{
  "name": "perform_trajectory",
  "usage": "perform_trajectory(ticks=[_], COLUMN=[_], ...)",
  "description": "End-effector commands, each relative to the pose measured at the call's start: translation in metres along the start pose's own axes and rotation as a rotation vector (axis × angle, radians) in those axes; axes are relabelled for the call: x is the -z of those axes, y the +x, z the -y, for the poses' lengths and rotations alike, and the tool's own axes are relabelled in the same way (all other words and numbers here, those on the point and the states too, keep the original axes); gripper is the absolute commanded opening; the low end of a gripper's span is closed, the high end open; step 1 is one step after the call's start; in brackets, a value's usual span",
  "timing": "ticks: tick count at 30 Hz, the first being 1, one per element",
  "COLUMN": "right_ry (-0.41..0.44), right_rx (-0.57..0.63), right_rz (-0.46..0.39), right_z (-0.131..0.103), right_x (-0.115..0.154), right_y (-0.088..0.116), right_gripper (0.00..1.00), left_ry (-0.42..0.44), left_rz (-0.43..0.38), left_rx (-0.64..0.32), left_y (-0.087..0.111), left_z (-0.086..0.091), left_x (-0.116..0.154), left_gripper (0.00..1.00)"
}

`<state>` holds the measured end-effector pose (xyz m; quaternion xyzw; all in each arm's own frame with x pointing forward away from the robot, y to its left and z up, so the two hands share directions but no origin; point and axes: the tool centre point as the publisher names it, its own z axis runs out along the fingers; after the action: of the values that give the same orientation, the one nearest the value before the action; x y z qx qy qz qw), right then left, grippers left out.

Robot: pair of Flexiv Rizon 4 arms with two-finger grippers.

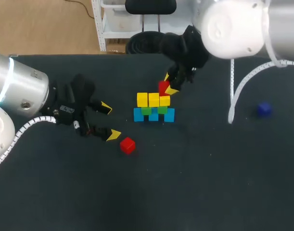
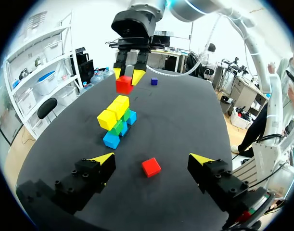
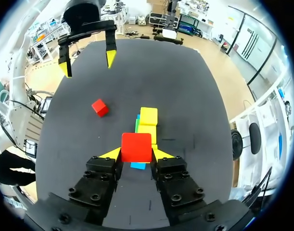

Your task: Place the blue cubes, place green cubes on the blue cubes, place the yellow cubes on the green cubes, then place the red cubes on the yellow cubes, and place purple cube on the red cubes.

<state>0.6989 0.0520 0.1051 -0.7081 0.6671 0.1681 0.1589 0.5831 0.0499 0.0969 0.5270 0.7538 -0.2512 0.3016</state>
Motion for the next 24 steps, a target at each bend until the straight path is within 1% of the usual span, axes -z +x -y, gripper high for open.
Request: perform_trajectory(ticks=[1,24], right_ry=[-0.01,-0.034], right_rx=[-0.005,-0.021], right_rz=[0.001,0.009], right_z=[0.003,0.014], right_x=[-0.005,-0.02], right_y=[0.001,0.0], right_gripper=[0.0,0.0], left_ry=[0.0,0.0], left_rz=[0.005,0.005], left_rx=[-0.001,-0.001], left_y=[0.001,0.001], left_z=[0.0,0.0], left_x=[-0.001,-0.001], left_gripper=[1.0,1.0])
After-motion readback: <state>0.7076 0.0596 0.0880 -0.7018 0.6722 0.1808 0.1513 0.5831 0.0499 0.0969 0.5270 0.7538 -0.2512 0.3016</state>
